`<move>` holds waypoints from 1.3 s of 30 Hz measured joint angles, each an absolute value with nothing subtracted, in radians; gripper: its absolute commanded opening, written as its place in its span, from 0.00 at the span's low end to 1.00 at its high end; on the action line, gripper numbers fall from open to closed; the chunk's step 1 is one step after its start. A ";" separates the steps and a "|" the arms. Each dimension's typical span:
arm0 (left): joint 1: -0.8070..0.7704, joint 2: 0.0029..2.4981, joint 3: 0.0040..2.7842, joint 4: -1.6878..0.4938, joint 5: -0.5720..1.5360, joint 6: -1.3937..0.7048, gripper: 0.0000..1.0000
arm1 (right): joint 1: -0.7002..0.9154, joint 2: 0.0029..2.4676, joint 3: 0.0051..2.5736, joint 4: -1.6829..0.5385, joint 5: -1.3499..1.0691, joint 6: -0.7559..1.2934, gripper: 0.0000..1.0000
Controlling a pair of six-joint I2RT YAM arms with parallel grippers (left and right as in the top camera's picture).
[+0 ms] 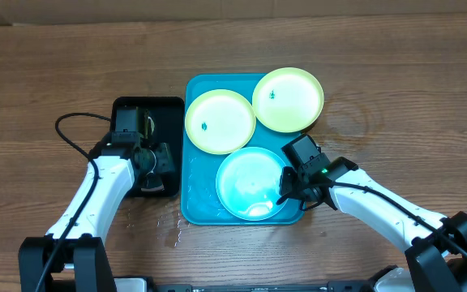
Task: Clean dirty plates on tray and stack at the side
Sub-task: 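Release the sponge onto the black tray and raise the left gripper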
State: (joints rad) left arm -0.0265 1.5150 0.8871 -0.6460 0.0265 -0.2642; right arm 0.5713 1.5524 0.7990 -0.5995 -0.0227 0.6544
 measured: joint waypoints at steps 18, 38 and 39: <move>0.095 1.492 1.417 -1.007 0.113 -0.271 0.96 | 0.571 1.552 0.799 -0.599 -0.022 0.654 0.29; 0.120 1.492 1.428 -1.020 0.117 -0.289 1.00 | 0.571 1.554 0.798 -0.603 -0.022 0.654 0.04; 0.120 1.492 1.428 -1.021 0.117 -0.289 1.00 | 0.571 1.554 0.798 -0.609 -0.023 0.654 0.04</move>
